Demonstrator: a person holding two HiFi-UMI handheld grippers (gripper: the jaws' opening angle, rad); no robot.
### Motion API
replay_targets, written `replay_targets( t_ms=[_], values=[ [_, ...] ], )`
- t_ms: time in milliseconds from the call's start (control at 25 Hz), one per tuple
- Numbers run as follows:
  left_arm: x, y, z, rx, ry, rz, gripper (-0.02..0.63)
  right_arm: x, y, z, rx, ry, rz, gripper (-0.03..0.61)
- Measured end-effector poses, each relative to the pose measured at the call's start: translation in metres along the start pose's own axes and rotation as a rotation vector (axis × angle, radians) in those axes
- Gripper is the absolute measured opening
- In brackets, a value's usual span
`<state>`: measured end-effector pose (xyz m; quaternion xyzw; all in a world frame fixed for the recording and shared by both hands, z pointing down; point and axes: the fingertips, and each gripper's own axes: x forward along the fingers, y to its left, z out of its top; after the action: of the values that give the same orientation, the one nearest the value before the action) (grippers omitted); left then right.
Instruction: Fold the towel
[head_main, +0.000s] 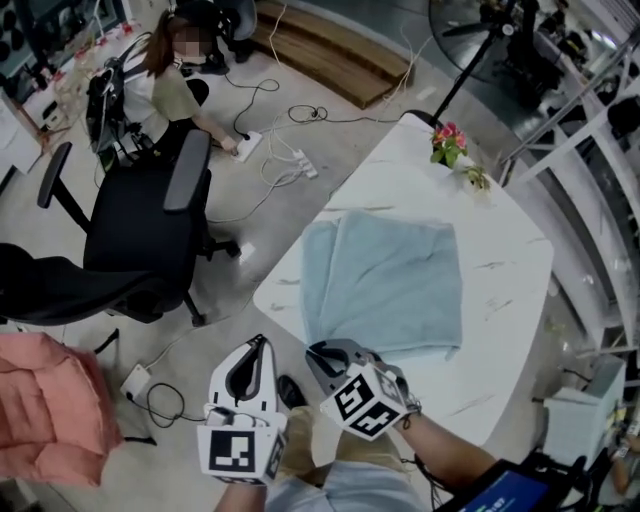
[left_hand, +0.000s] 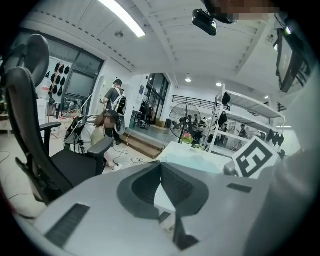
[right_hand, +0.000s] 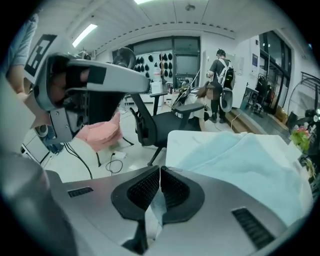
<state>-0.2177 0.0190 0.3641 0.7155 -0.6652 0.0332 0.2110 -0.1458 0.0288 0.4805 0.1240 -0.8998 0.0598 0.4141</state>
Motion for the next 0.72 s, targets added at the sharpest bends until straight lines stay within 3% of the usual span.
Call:
replay_targets(
  t_ms=[160, 360, 520, 720],
  values=[
    [0.000, 0.007, -0.023, -0.020, 0.041, 0.009, 0.008, 0.018, 0.020, -0.015, -0.001, 0.029, 0.062, 0.030],
    [0.008, 0.001, -0.042, -0.029, 0.075, -0.008, 0.008, -0.012, 0.014, 0.006, 0.075, -0.048, 0.115, 0.098],
    [0.022, -0.030, -0.051, -0.042, 0.099, -0.083, 0.009, -0.066, -0.034, 0.036, 0.031, -0.097, 0.032, 0.100],
    [0.047, -0.063, -0.086, -0.082, 0.274, -0.122, 0.072, -0.122, -0.111, 0.069, -0.065, -0.161, -0.090, 0.100]
  ],
)
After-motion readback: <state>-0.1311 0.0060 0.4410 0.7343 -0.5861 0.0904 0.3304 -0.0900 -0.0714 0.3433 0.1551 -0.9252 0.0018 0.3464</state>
